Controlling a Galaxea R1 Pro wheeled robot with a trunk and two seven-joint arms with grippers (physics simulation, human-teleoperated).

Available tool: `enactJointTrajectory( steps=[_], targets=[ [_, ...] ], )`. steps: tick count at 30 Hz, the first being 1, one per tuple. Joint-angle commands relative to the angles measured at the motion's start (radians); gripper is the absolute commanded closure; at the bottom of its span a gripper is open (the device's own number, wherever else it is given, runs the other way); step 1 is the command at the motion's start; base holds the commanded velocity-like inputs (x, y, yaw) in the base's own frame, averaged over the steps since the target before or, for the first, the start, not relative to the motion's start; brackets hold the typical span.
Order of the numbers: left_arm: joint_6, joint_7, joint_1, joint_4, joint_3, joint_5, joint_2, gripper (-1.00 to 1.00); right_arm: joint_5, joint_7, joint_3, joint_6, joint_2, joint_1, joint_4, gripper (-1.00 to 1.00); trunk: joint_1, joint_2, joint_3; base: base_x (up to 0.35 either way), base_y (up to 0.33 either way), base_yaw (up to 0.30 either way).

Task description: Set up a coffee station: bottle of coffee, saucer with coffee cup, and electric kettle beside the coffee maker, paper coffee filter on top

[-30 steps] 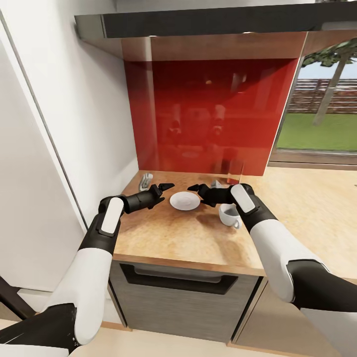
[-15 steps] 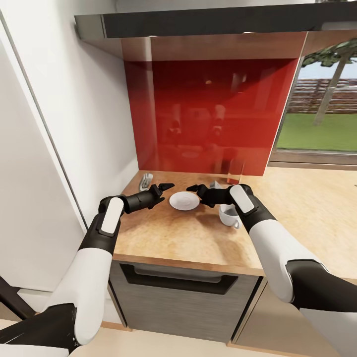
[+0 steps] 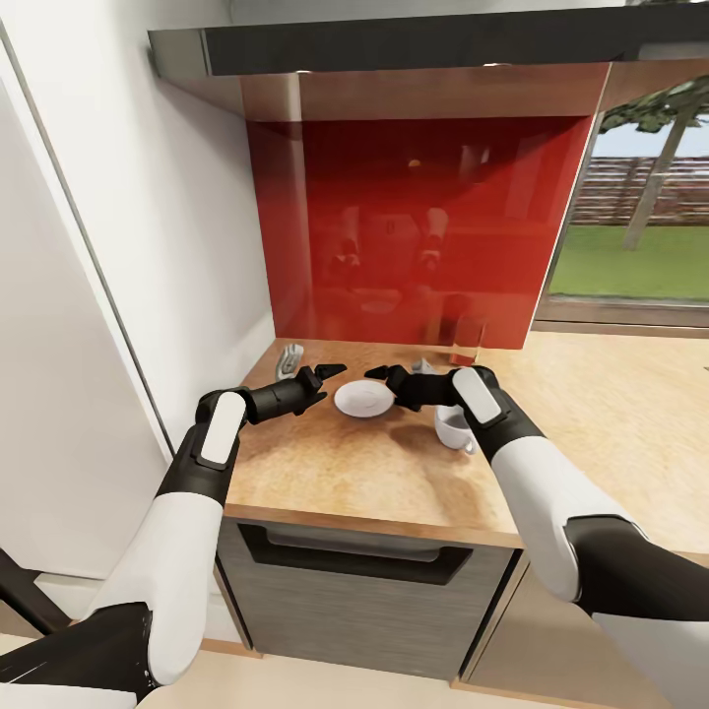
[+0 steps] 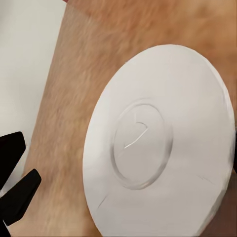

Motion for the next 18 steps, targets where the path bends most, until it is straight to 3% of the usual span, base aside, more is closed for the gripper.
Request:
enactJointTrajectory(
  steps=[1, 18],
  targets=[
    [0.006, -0.007, -0.001, 0.000, 0.005, -0.006, -0.001, -1.00, 0.008, 0.008, 0.001, 0.003, 0.000, -0.001, 0.000, -1.00, 0.000, 0.000, -0.001, 0.000, 0.000, 0.000],
    [0.007, -0.007, -0.001, 0.000, 0.005, -0.006, -0.001, -1.00, 0.008, 0.017, 0.001, 0.003, 0.004, -0.001, 0.000, -1.00, 0.000, 0.000, -0.001, 0.000, 0.000, 0.000]
  ],
)
